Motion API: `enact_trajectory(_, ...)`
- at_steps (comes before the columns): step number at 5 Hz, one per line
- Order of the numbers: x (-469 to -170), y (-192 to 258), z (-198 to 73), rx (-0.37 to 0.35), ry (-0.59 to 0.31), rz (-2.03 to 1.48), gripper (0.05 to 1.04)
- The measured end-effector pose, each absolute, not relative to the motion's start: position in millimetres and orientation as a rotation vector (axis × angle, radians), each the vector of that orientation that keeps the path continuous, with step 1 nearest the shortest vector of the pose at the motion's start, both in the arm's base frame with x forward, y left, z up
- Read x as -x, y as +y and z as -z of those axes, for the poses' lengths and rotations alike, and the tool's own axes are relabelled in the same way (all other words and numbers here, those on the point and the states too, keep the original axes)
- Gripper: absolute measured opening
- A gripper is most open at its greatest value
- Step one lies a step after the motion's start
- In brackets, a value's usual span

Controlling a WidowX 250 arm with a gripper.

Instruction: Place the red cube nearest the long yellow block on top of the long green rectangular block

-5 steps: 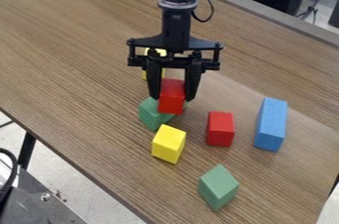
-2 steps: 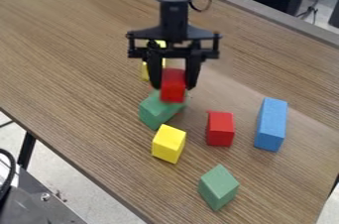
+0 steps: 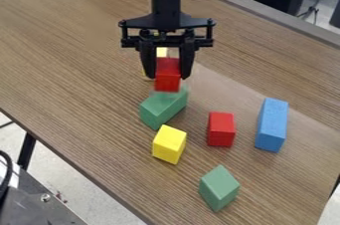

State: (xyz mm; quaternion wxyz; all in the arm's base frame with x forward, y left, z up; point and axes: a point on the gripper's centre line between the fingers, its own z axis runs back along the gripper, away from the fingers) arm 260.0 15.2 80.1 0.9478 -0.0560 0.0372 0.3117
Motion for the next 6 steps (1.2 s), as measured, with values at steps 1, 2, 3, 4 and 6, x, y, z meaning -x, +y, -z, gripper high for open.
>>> enact_trajectory(1, -259.5, 14.4, -77.6, 0.119, 0.087, -0.632, 0.556)
enact_trajectory(2, -259.8, 12.5, -77.4, 0.128, 0.09, -0.631, 0.556)
enact_trajectory(3, -260.2, 11.7, -76.6, 0.134, 0.093, -0.63, 0.556)
enact_trajectory(4, -258.5, 11.6, -76.0, 0.131, 0.104, -0.633, 0.632)
enact_trajectory(6, -257.7, 10.7, -74.4, 0.095, 0.184, -0.596, 0.999)
